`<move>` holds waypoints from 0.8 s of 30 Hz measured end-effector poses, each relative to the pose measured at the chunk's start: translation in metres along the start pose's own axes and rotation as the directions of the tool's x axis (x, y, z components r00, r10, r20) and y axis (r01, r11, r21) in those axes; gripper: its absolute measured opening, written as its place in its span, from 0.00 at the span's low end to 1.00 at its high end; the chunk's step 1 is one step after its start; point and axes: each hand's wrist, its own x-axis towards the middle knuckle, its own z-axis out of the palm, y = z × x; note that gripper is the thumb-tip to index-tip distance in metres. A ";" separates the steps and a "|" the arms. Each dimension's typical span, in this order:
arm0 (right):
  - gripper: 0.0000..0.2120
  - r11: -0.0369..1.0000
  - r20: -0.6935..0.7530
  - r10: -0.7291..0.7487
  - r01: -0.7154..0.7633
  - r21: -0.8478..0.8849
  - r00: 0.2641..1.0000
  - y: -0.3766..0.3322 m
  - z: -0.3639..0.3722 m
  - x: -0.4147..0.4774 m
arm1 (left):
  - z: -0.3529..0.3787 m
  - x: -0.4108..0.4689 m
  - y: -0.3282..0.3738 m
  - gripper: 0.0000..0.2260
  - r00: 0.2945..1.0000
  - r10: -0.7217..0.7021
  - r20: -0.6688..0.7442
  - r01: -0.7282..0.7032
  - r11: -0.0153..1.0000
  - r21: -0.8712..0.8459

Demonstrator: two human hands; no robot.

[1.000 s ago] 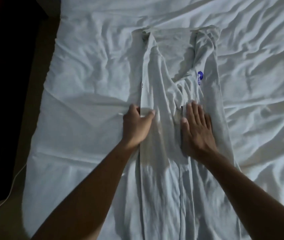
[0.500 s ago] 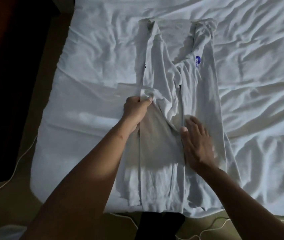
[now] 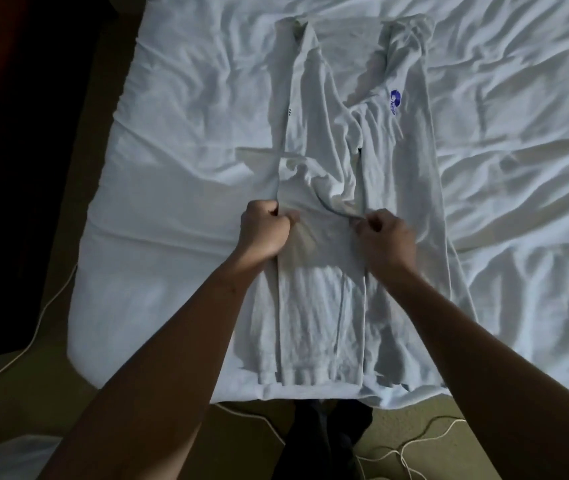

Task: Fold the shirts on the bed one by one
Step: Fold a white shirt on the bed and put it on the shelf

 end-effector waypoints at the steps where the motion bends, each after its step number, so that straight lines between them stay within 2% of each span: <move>1: 0.11 0.998 -0.005 0.032 -0.032 0.052 0.999 -0.001 -0.002 0.006 | -0.001 0.004 0.002 0.14 1.000 0.011 -0.015 -0.011 1.000 0.010; 3: 0.12 0.996 -0.036 0.027 -0.024 0.083 0.999 -0.001 -0.005 0.014 | -0.001 0.008 0.003 0.12 0.999 0.038 -0.017 -0.037 0.998 0.050; 5: 0.11 0.998 -0.106 -0.061 0.060 -0.010 0.993 0.001 -0.004 0.006 | -0.001 -0.005 0.004 0.07 0.982 0.166 -0.089 -0.149 0.973 0.174; 6: 0.14 0.989 -0.146 -0.136 0.125 -0.084 0.980 0.002 -0.002 -0.005 | 0.000 -0.017 0.000 0.10 0.936 0.311 -0.163 -0.261 0.927 0.269; 8: 0.19 0.930 -0.212 -0.347 0.306 -0.202 0.914 0.010 0.002 -0.034 | 0.010 -0.048 -0.015 0.17 0.762 0.610 -0.220 -0.492 0.765 0.417; 9: 0.21 0.883 -0.183 -0.444 0.394 -0.255 0.877 0.016 0.006 -0.049 | 0.019 -0.065 -0.027 0.19 0.692 0.701 -0.170 -0.576 0.679 0.454; 10: 0.23 0.829 -0.095 -0.516 0.469 -0.306 0.851 0.025 0.011 -0.065 | 0.028 -0.080 -0.040 0.21 0.665 0.743 -0.081 -0.625 0.612 0.485; 12: 0.28 0.713 0.118 -0.576 0.568 -0.411 0.809 0.054 0.022 -0.088 | 0.041 -0.099 -0.072 0.25 0.675 0.730 0.108 -0.646 0.514 0.565; 14: 0.30 0.621 0.229 -0.584 0.610 -0.492 0.779 0.080 0.024 -0.101 | 0.043 -0.106 -0.096 0.26 0.705 0.680 0.200 -0.613 0.443 0.654; 17: 0.31 0.593 0.281 -0.595 0.647 -0.479 0.753 0.098 0.015 -0.114 | 0.034 -0.115 -0.098 0.24 0.733 0.661 0.160 -0.577 0.479 0.661; 20: 0.32 0.591 0.269 -0.648 0.693 -0.413 0.712 0.112 -0.001 -0.128 | 0.029 -0.142 -0.097 0.20 0.645 0.753 0.130 -0.657 0.460 0.597; 22: 0.36 0.539 0.293 -0.686 0.735 -0.411 0.666 0.125 -0.012 -0.140 | 0.021 -0.165 -0.101 0.25 0.602 0.757 0.255 -0.724 0.384 0.573; 24: 0.44 0.452 0.359 -0.687 0.758 -0.469 0.632 0.139 -0.022 -0.148 | 0.014 -0.182 -0.108 0.34 0.624 0.660 0.419 -0.739 0.324 0.590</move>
